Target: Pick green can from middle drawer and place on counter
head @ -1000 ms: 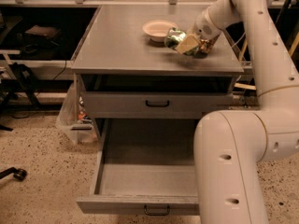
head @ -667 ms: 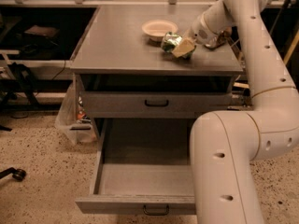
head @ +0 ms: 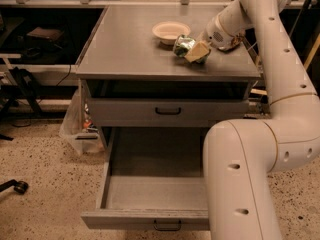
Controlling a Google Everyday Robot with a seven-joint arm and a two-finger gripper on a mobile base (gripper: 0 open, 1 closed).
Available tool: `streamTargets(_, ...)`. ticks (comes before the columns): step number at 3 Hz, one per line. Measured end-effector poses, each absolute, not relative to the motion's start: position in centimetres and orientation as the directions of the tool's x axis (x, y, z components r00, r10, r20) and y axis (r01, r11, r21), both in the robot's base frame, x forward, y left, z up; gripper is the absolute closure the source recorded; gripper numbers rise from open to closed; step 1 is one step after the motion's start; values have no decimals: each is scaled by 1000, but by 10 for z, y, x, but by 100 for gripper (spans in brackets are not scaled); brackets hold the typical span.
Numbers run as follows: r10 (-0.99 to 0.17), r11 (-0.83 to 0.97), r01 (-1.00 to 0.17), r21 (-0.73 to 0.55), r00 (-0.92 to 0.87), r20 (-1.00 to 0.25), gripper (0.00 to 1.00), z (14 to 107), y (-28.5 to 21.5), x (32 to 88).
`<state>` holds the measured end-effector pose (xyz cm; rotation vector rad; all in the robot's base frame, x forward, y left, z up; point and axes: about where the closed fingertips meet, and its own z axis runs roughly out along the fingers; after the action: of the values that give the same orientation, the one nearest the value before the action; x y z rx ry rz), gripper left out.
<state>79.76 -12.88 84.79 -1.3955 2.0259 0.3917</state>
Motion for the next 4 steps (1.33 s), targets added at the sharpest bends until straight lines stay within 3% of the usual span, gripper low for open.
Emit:
streamTargets(3,-723,392,-913,-110,-232,-651,12,848,-129,798)
streamTargets(4,-723,392,-913,-110,-232,-651,0,848,-129,798)
